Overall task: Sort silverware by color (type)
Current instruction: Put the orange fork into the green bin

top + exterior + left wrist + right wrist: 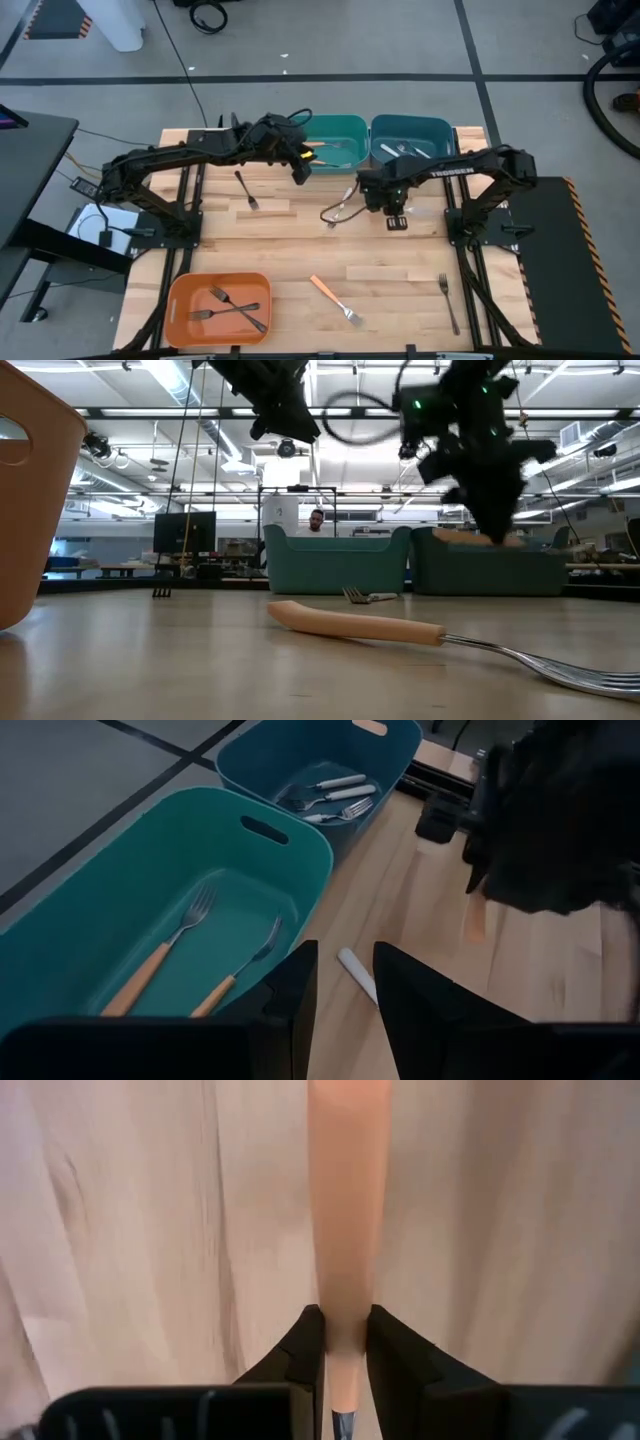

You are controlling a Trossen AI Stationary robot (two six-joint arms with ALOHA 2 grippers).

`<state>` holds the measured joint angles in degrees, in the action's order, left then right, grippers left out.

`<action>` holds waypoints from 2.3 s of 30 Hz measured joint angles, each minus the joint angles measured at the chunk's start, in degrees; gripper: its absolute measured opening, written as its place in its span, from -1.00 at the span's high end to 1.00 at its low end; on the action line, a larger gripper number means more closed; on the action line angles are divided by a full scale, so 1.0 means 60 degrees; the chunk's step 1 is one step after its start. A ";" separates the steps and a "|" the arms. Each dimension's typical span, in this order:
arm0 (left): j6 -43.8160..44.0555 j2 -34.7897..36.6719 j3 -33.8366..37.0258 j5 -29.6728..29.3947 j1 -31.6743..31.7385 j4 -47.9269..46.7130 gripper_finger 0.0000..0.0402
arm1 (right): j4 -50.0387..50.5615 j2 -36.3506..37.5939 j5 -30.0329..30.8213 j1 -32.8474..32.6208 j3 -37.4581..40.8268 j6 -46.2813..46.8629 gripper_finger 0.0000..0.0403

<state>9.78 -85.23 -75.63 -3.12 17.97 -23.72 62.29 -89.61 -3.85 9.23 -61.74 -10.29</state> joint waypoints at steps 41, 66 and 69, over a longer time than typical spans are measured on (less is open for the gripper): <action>-0.0015 -0.0055 -0.0664 0.0307 -0.0014 0.3552 0.45 | -0.5134 0.1619 0.3463 0.0416 -0.3966 0.0762 0.71; -0.0395 -0.0298 -0.0679 0.0324 0.0605 0.3861 0.73 | -0.5662 0.1094 0.4245 0.0471 -0.3953 0.0744 0.50; -0.0591 -0.0335 -0.0660 0.0183 0.0788 0.3765 0.73 | -0.5713 0.1102 0.4338 0.0455 -0.3962 0.0739 0.40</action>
<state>6.24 -87.24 -79.59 -2.02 22.70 -1.13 28.01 -83.00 22.18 11.97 -85.52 -5.85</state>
